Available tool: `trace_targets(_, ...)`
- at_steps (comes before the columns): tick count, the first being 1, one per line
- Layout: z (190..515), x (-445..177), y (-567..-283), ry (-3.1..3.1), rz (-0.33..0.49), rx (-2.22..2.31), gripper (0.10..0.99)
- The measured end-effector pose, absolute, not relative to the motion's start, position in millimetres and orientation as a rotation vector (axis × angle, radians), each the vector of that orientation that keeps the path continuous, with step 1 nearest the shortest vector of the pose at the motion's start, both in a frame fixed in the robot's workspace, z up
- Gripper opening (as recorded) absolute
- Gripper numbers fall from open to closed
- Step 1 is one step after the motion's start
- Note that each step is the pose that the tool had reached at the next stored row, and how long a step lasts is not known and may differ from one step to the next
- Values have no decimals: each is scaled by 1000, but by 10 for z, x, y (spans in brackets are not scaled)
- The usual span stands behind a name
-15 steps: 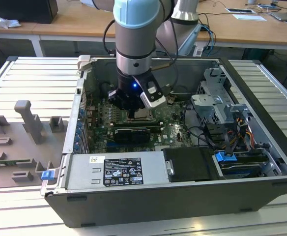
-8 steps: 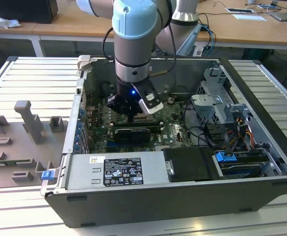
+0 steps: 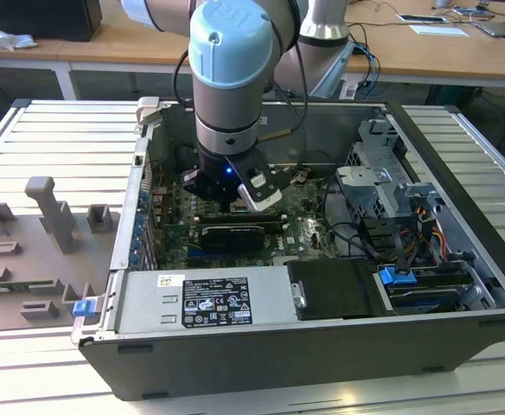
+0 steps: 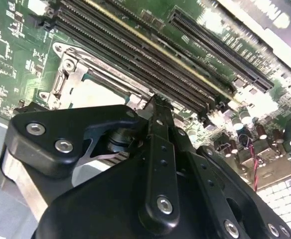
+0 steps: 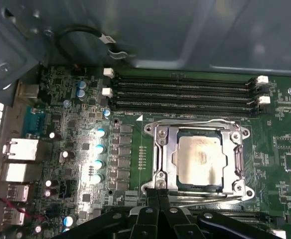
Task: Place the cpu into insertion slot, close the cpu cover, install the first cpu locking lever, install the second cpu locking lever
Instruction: 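Install the second cpu locking lever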
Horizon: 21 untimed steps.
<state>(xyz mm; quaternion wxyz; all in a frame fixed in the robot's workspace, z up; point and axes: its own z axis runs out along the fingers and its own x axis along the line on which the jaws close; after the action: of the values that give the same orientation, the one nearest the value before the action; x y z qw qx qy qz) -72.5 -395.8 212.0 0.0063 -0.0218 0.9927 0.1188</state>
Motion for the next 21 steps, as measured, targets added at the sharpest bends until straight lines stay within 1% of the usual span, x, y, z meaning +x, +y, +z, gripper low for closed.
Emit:
trace_targets(5,2106,-733,-4015,3099,419,-68,106)
trace_targets(10,2015,-753,-4016,3097,436,-68,106)
trace_targets(21,1965,-779,-3990,3090,478,-68,106)
